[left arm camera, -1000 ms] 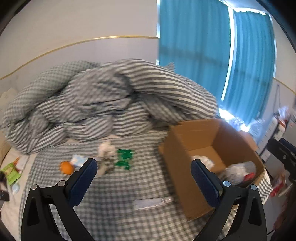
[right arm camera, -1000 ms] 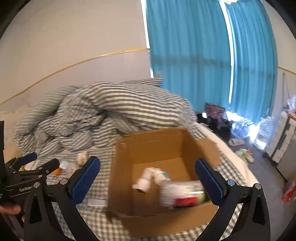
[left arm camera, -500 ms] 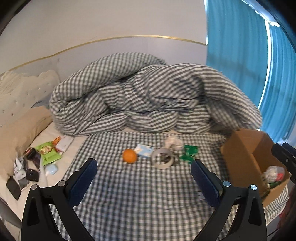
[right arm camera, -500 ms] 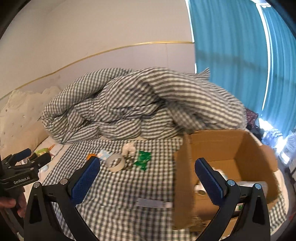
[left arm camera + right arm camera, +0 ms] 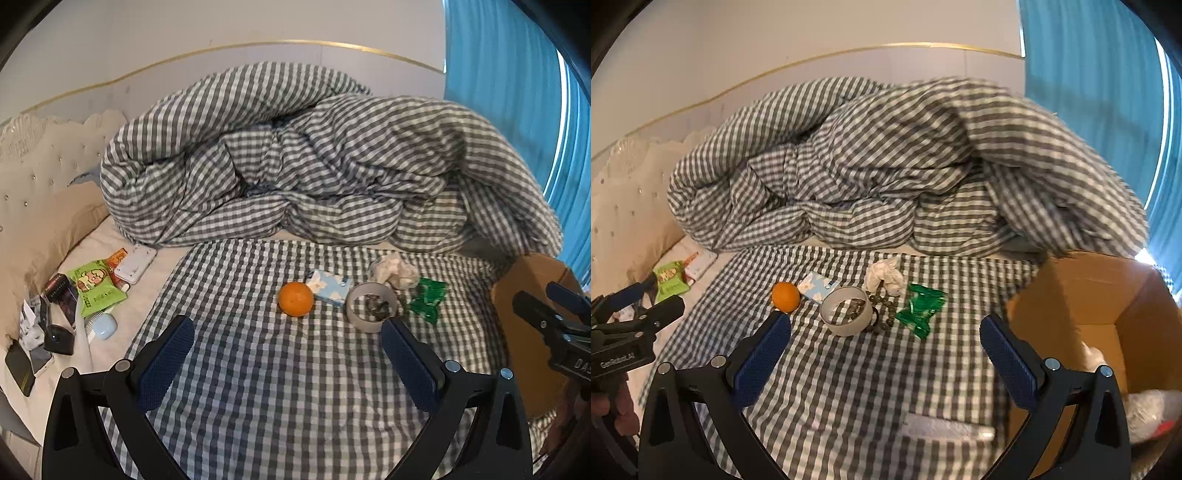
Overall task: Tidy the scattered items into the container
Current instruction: 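Withdraw both grippers from the box back over the bed, then grasp the tape roll with the right gripper while the left gripper grasps the orange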
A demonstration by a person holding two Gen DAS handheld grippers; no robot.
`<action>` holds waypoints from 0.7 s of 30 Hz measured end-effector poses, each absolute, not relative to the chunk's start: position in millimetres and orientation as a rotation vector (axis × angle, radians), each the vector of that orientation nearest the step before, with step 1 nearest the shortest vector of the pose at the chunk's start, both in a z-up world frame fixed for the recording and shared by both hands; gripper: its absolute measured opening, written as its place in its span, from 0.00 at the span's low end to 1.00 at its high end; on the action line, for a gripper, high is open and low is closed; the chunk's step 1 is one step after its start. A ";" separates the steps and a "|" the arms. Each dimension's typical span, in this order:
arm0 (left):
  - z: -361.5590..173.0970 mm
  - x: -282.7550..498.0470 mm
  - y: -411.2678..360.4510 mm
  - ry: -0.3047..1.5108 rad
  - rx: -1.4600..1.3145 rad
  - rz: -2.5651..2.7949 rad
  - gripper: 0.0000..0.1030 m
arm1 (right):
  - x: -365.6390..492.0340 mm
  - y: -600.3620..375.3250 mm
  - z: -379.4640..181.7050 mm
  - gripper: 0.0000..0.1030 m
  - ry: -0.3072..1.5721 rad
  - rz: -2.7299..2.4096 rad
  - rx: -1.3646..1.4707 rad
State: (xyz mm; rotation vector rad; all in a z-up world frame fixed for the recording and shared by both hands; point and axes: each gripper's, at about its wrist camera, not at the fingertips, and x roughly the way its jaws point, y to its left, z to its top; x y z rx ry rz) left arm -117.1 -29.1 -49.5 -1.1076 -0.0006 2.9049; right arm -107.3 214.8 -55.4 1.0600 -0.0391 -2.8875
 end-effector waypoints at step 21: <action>-140.4 -212.9 -47.1 -0.001 -1.291 2.833 1.00 | -246.2 175.9 -193.1 0.63 0.077 -2.703 1.426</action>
